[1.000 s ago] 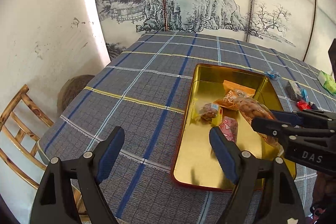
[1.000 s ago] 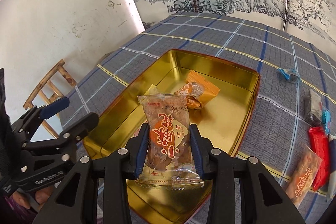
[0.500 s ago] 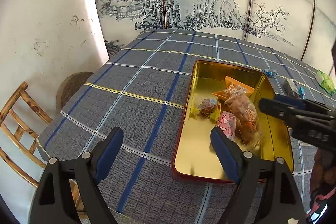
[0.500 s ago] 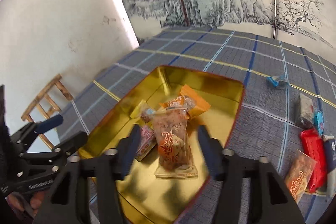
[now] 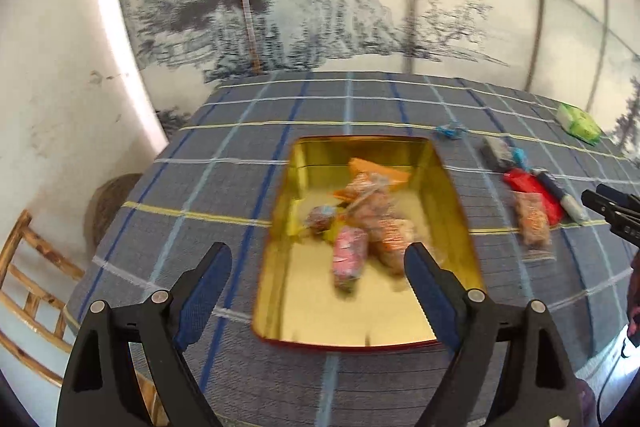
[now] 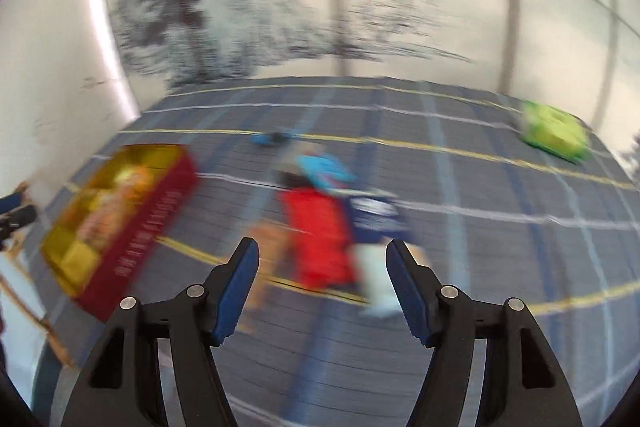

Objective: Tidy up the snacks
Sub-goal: 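Move both grippers back toward the remaining snacks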

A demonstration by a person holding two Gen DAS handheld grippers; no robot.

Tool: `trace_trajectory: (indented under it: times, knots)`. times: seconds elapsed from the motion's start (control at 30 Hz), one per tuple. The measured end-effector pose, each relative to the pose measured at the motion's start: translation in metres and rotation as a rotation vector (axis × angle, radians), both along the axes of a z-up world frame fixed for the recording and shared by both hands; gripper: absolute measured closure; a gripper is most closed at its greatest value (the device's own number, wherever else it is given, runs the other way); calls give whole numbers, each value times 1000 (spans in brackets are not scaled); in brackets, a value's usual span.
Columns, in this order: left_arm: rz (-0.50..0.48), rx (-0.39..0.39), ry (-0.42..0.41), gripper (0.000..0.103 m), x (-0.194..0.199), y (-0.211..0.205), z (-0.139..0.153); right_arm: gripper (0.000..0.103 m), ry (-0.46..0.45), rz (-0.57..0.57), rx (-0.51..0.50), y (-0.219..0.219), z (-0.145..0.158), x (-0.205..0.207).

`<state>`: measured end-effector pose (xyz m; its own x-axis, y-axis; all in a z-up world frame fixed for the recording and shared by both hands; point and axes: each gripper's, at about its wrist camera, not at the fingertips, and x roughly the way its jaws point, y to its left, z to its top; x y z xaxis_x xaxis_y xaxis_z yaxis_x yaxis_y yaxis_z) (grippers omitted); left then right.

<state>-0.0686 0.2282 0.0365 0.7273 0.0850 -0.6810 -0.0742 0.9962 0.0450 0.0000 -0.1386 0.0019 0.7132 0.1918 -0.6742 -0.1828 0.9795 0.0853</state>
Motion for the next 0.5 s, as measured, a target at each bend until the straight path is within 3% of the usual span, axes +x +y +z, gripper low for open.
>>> trace_trajectory:
  times: [0.1, 0.23, 0.37, 0.5]
  knots:
    - [-95, -43, 30, 18, 11, -23, 10, 36, 27, -119, -62, -48, -15, 5]
    - [-212, -92, 67, 18, 42, -60, 33, 36, 81, -205, -67, -91, -30, 17]
    - [-299, -192, 152, 18, 107, -99, 51, 36, 93, -226, -11, -113, -39, 22]
    - [-327, -187, 242, 18, 196, -142, 47, 36, 105, -220, 60, -122, -45, 29]
